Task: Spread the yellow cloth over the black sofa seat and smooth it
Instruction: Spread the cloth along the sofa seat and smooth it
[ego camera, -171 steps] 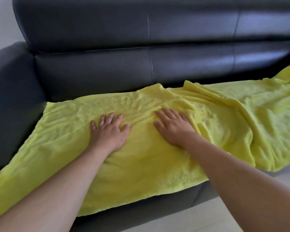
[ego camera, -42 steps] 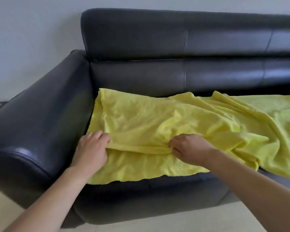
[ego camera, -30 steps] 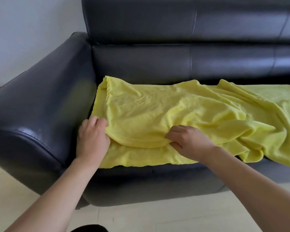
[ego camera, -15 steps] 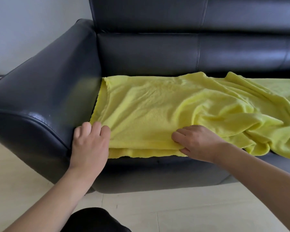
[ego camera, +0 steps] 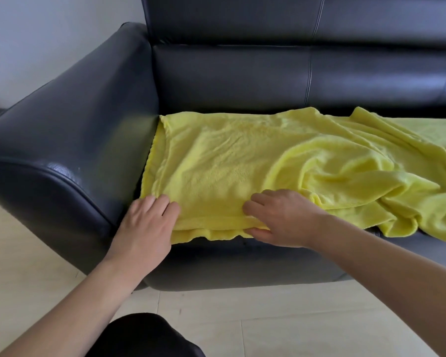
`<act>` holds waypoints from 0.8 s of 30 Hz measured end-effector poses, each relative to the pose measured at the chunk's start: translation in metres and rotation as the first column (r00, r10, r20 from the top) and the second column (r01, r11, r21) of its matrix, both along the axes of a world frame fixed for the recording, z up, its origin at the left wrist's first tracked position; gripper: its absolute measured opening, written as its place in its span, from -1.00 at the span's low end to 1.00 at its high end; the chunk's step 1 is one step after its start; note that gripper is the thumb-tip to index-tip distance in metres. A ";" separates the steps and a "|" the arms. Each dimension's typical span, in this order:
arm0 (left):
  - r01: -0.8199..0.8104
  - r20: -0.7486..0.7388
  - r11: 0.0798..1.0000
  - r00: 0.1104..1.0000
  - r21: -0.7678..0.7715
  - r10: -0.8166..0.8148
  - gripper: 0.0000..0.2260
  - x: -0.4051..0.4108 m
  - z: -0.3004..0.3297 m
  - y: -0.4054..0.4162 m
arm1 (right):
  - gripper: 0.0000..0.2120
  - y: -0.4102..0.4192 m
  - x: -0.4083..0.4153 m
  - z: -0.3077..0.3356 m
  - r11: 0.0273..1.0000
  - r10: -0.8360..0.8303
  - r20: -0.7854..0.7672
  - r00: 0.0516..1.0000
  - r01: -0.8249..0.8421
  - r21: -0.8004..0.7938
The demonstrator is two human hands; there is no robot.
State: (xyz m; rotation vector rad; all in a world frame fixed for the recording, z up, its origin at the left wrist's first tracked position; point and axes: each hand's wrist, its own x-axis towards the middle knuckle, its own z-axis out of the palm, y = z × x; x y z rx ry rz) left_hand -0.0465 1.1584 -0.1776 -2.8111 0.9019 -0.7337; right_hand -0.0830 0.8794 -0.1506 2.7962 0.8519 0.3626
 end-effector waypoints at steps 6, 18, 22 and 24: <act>0.013 0.073 0.999 0.997 -0.045 -0.010 -0.74 0.005 0.002 0.002 | -0.73 0.027 0.009 -0.007 0.992 0.117 -0.063 0.991 -0.113 0.065; 0.040 -0.119 0.992 0.993 0.119 -0.026 -0.82 0.002 0.008 0.012 | -0.69 0.029 0.010 0.015 0.989 -0.097 -0.394 0.914 0.133 0.065; 0.062 -0.143 0.986 0.989 0.156 -0.039 -0.78 -0.005 0.014 0.018 | -0.65 0.042 0.044 0.034 0.928 -0.126 -0.462 0.878 0.270 0.259; 0.042 -0.173 0.978 0.985 0.202 -0.006 -0.75 -0.007 0.014 0.018 | -0.75 0.042 0.063 0.032 0.927 -0.163 -0.358 0.919 0.267 0.264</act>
